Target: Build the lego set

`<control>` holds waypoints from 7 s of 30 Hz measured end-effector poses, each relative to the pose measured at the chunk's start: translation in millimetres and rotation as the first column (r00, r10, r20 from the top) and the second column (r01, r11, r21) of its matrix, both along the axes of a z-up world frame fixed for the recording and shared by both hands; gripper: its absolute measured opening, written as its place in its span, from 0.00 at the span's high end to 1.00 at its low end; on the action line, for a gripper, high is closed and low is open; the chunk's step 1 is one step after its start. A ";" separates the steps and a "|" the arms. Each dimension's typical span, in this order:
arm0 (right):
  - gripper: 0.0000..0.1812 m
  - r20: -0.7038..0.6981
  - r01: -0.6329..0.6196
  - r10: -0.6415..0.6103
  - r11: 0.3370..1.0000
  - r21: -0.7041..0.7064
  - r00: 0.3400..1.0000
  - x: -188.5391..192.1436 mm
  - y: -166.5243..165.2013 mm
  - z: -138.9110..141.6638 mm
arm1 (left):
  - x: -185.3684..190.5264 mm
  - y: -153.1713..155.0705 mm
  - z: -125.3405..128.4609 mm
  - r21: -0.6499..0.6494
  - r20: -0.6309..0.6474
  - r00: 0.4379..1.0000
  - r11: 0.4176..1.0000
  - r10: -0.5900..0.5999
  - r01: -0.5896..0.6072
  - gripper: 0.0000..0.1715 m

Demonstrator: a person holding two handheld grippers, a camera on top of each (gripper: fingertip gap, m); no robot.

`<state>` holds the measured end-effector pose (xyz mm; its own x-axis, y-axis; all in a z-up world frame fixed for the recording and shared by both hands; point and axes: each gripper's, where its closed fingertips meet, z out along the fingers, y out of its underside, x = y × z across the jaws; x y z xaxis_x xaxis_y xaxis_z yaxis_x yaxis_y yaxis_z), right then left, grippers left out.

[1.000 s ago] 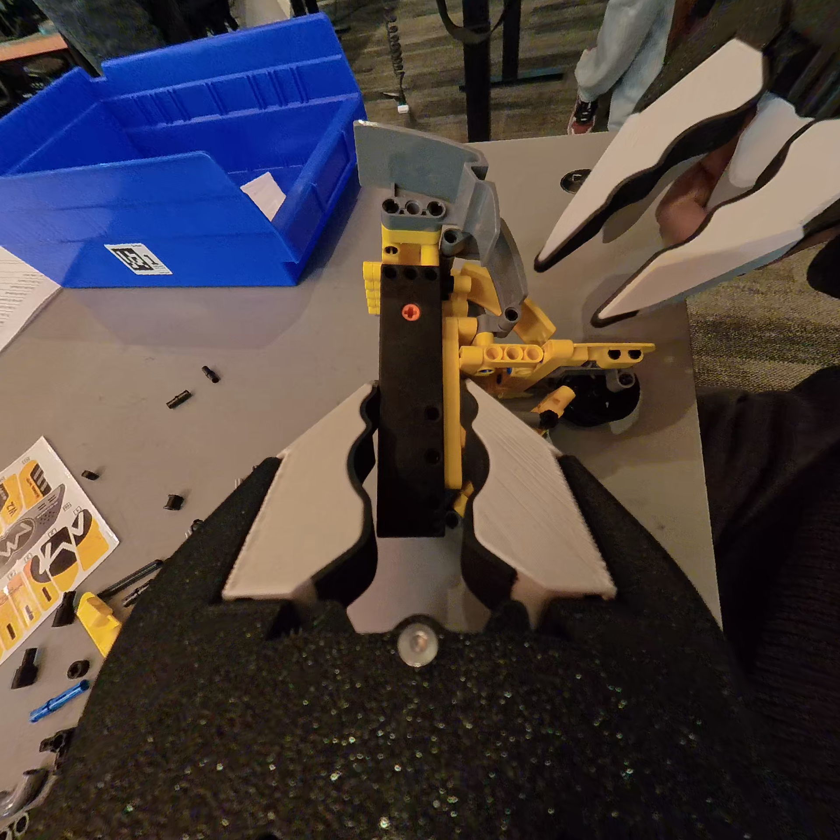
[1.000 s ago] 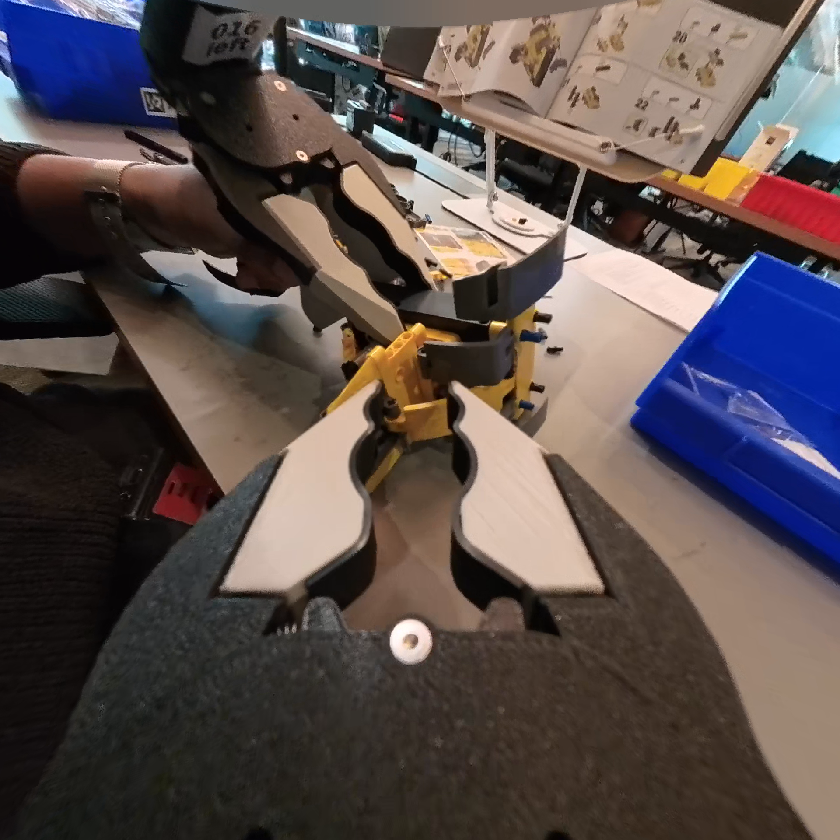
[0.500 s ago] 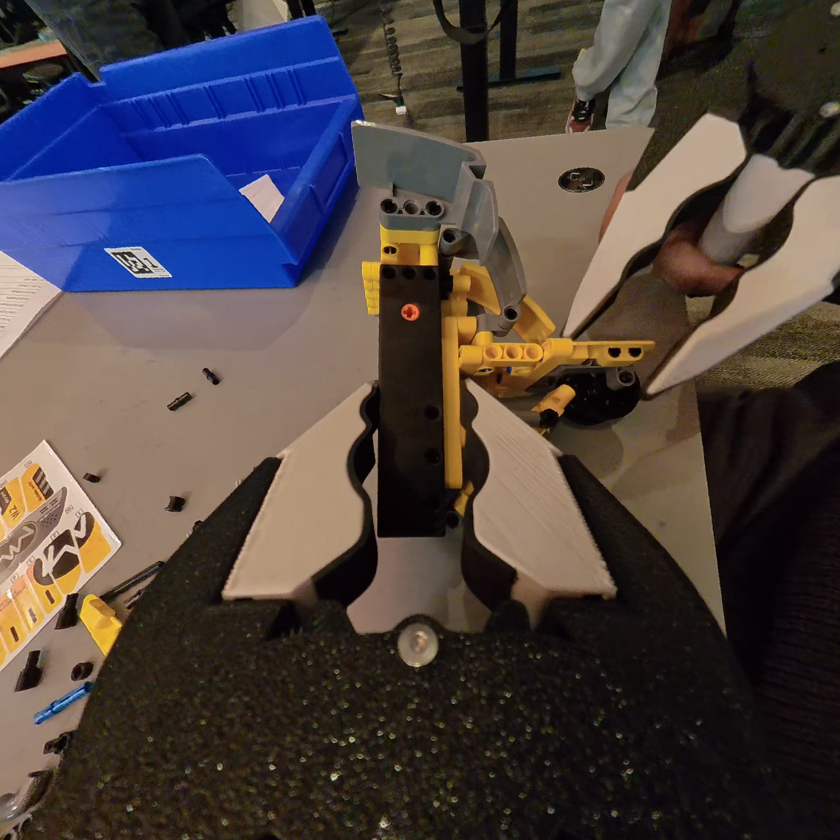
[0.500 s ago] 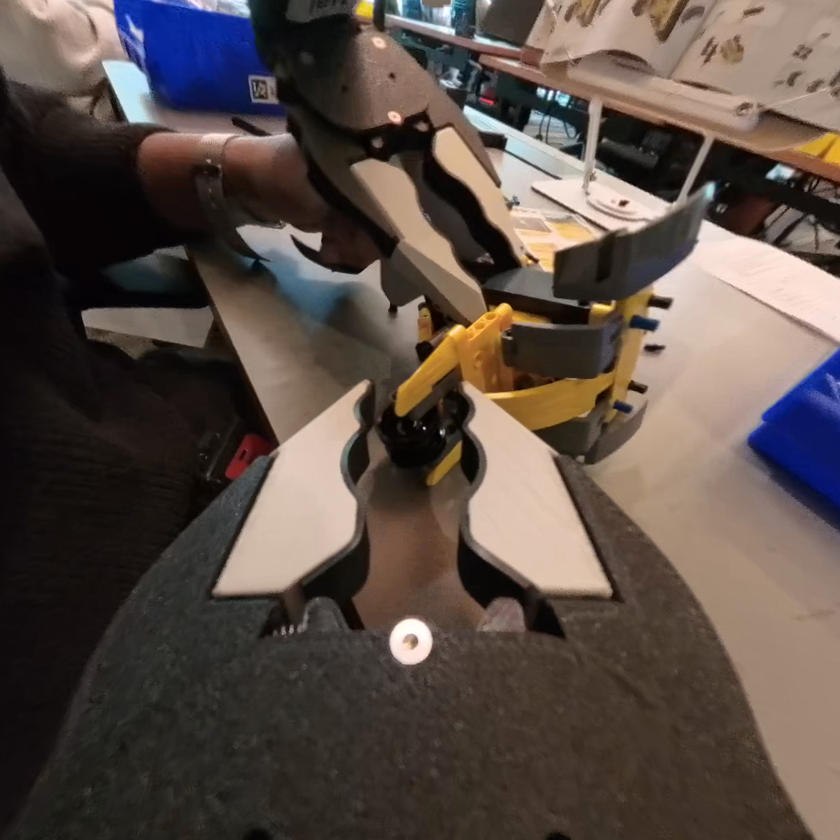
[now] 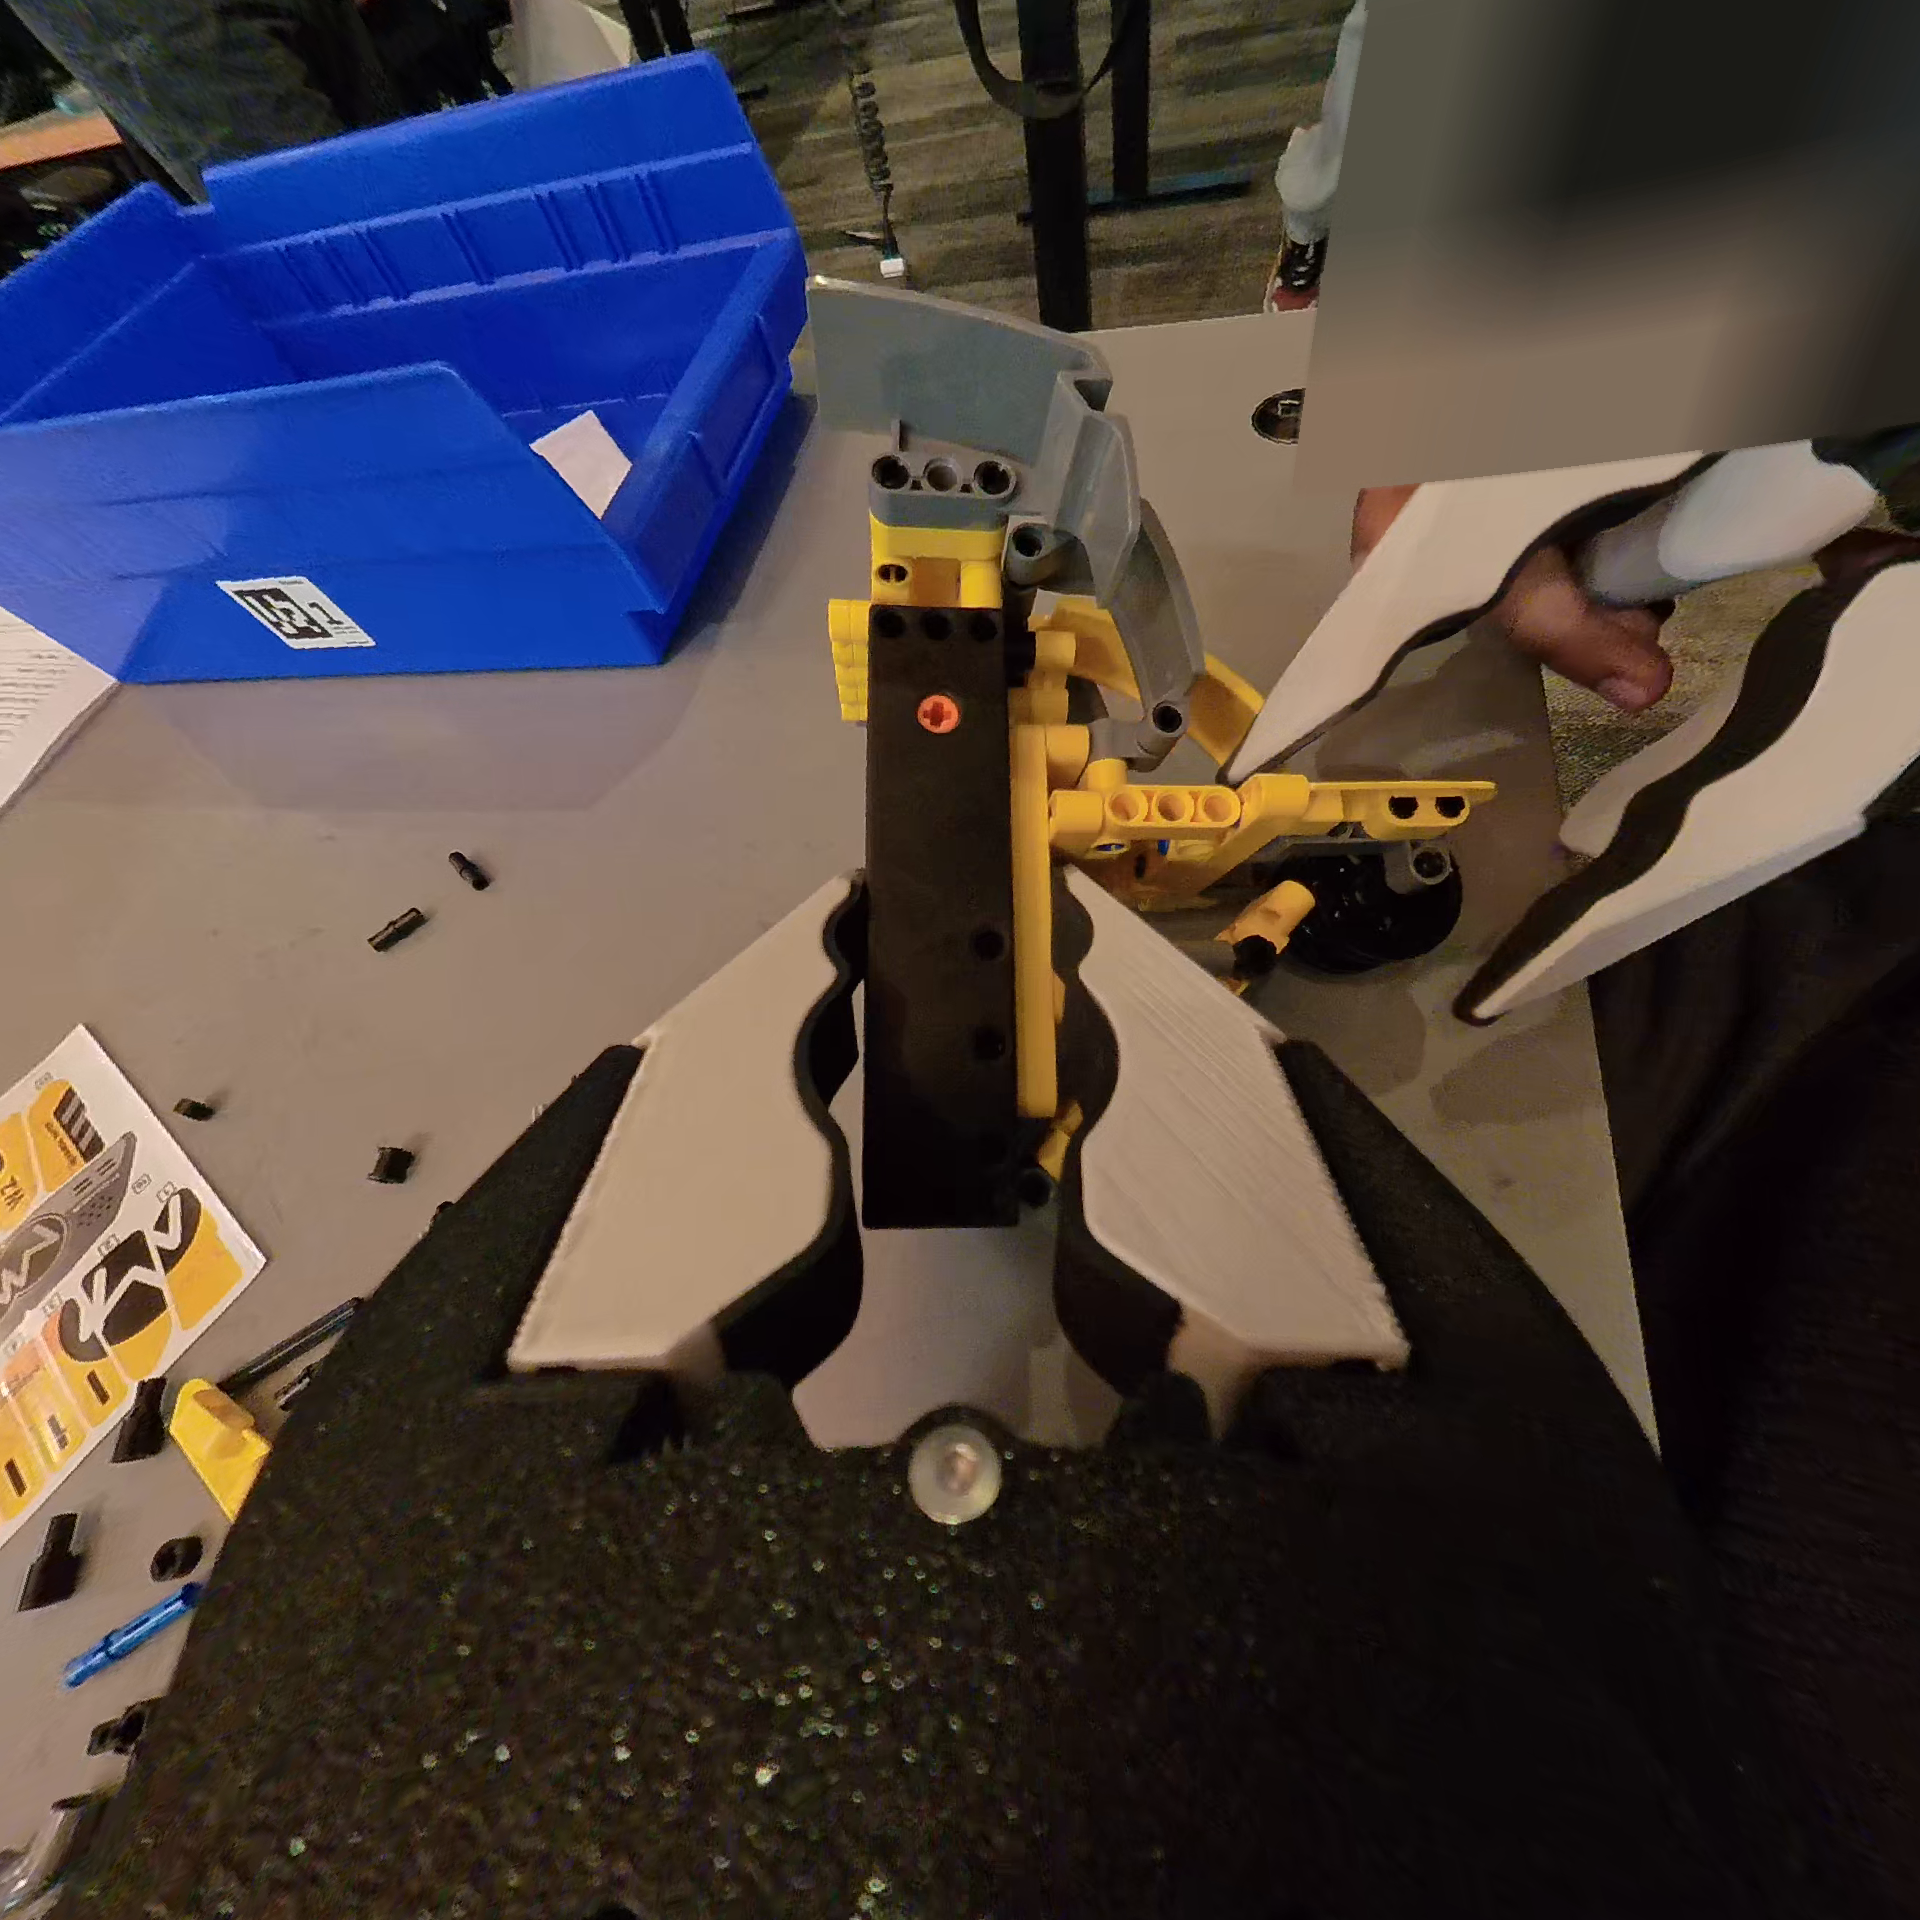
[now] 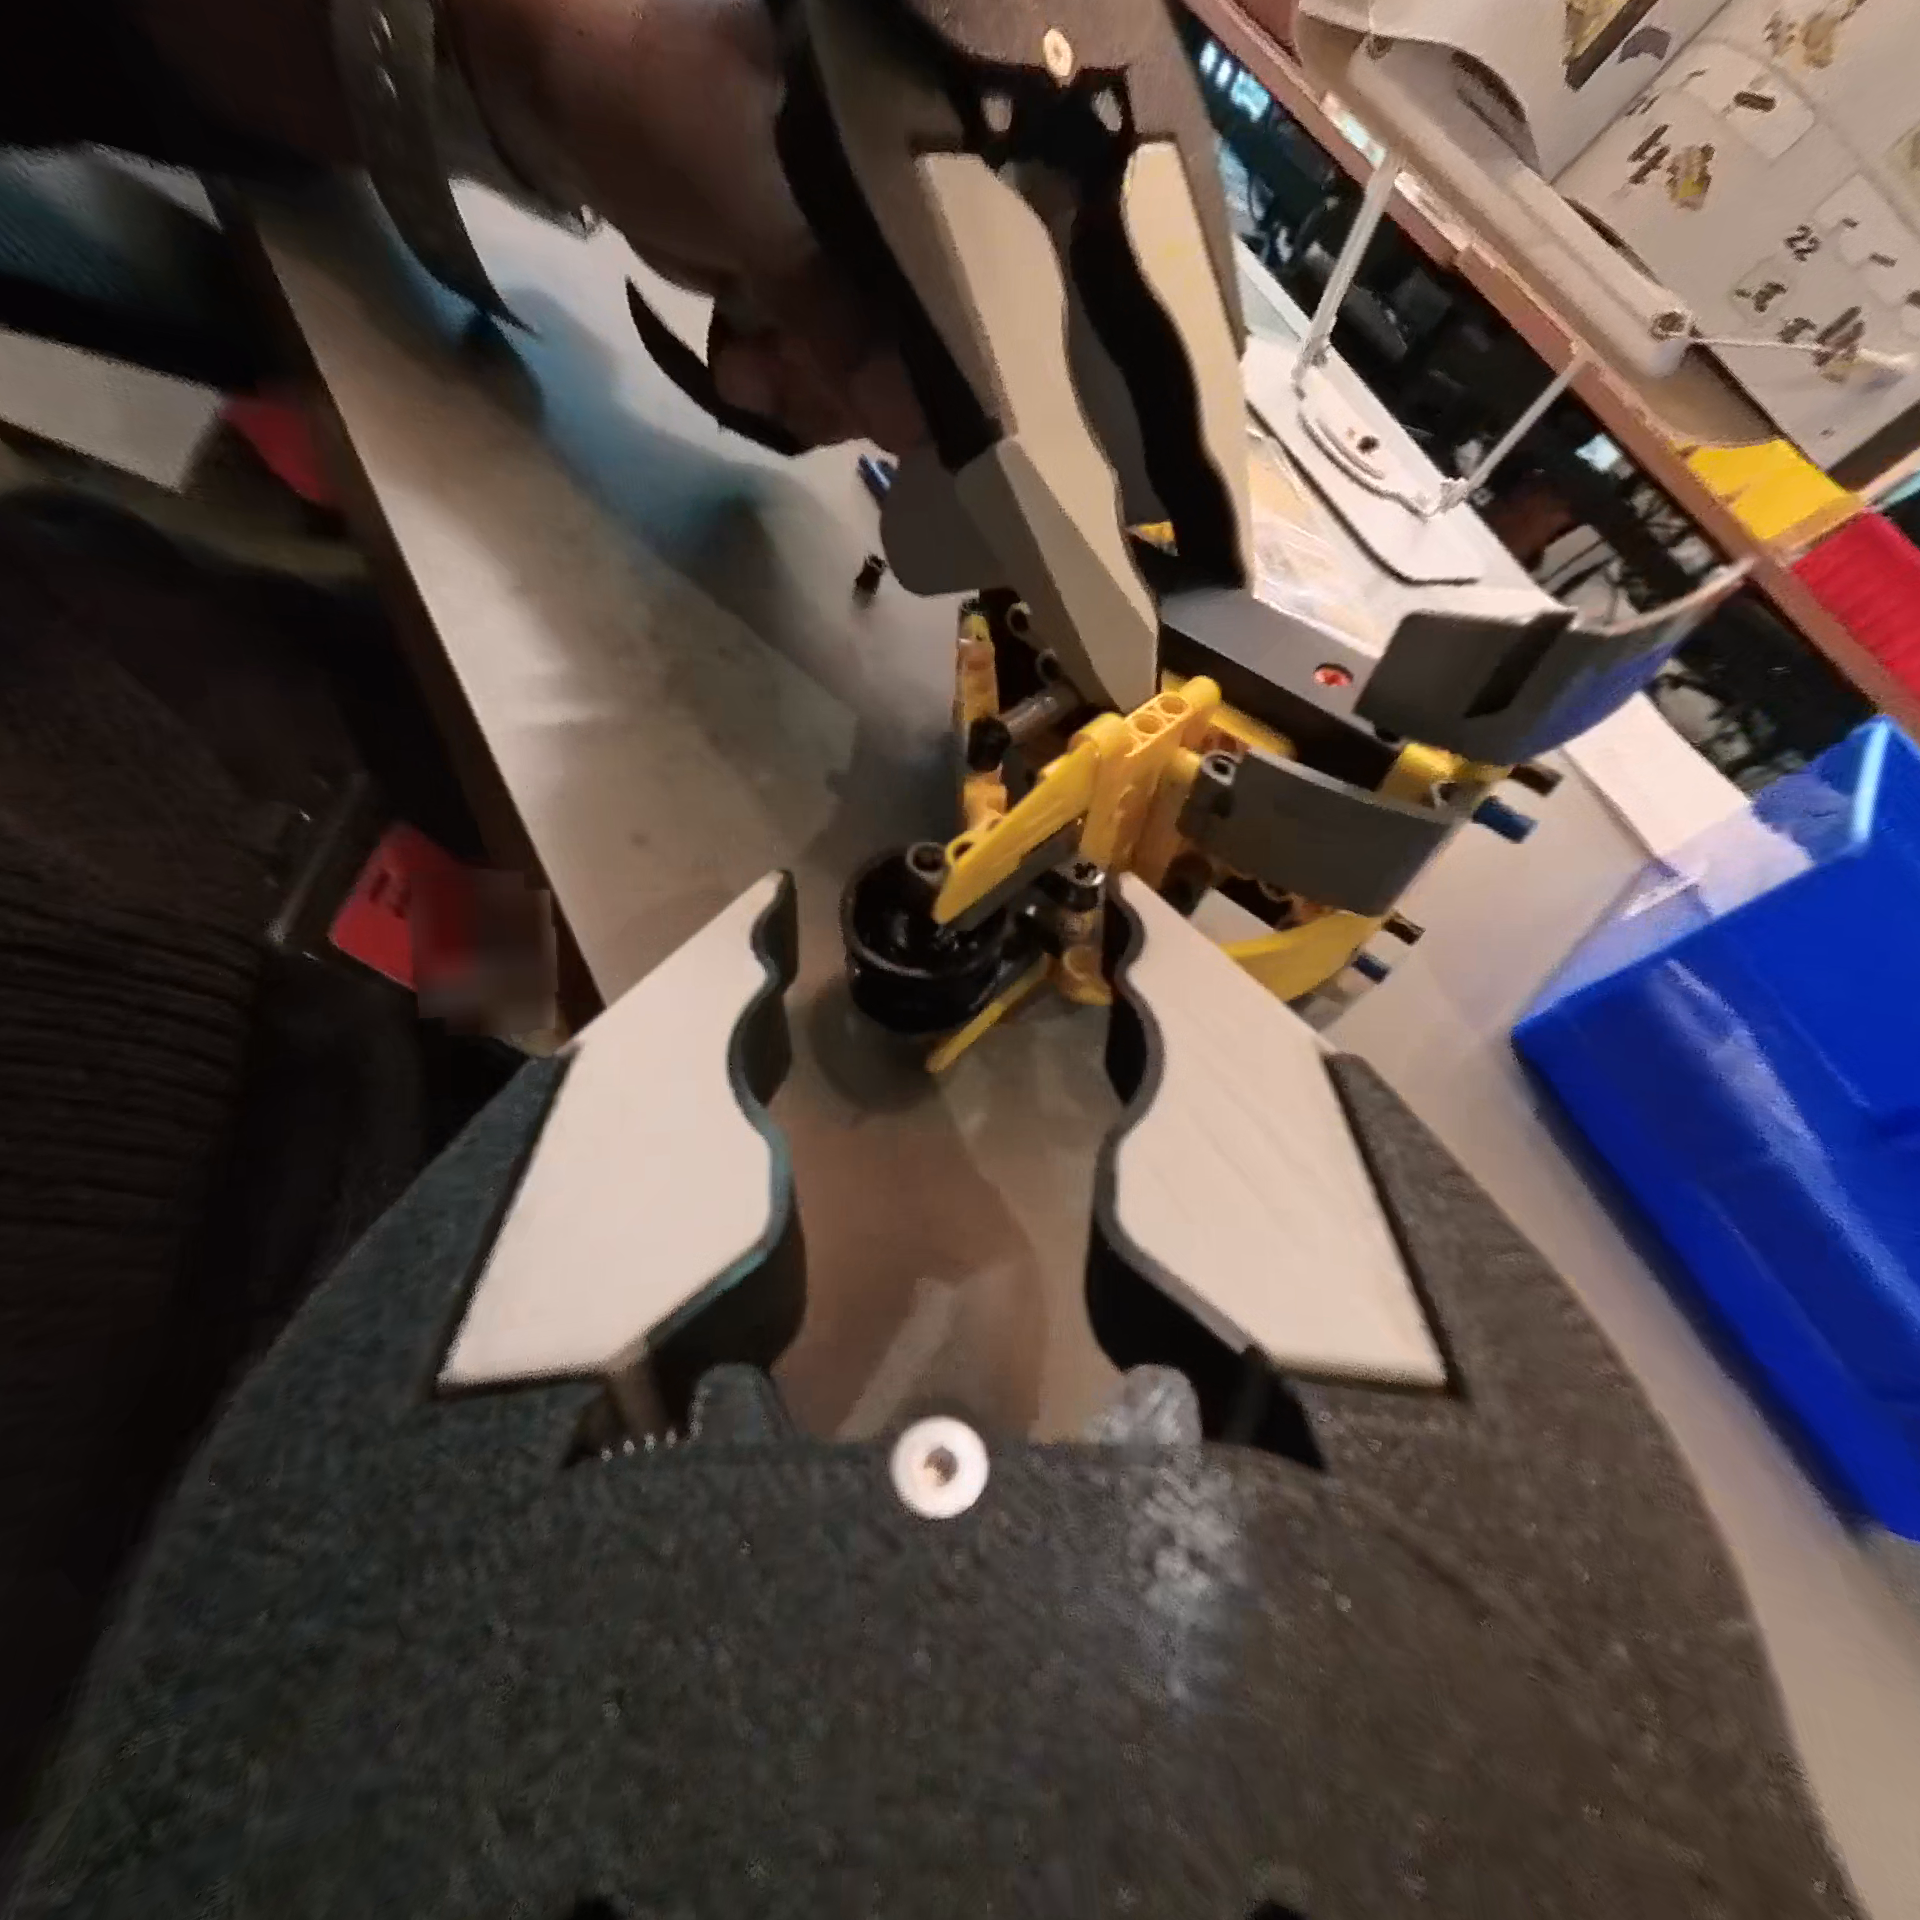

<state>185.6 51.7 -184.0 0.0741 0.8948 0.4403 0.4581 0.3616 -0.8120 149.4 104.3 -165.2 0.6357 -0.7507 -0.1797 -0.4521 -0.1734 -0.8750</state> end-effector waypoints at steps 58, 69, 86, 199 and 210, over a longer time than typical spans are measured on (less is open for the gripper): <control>0.73 0.032 0.019 -0.021 0.998 0.054 0.999 2.2 4.7 -3.6 | 0.1 -0.1 -0.6 -0.002 -0.005 1.000 1.000 0.000 0.000 0.80; 0.72 -0.078 -0.016 0.013 0.999 -0.041 0.997 8.6 0.6 4.5 | 0.0 0.1 -0.7 -0.004 -0.005 1.000 1.000 0.002 -0.002 0.80; 0.78 -0.361 -0.057 -0.160 0.851 -0.523 0.919 28.6 38.1 38.7 | -0.1 -1.2 -0.9 -0.008 -0.011 1.000 1.000 0.006 -0.006 0.80; 0.78 -0.059 0.196 -0.265 0.826 -0.528 0.962 23.4 41.5 0.1 | -47.4 -33.4 19.6 -0.612 0.455 0.880 0.766 0.137 0.197 0.75; 0.81 -0.002 0.227 -0.257 0.857 -0.463 0.966 7.0 42.7 -3.7 | -25.9 -70.6 1.3 -0.370 0.313 0.918 0.921 0.245 -0.119 0.74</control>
<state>192.6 94.4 -187.6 0.3281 0.9443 -0.0242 0.4269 -0.1710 -0.8880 123.4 33.7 -163.9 0.7409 -0.5903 0.3202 -0.0622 -0.5350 -0.8426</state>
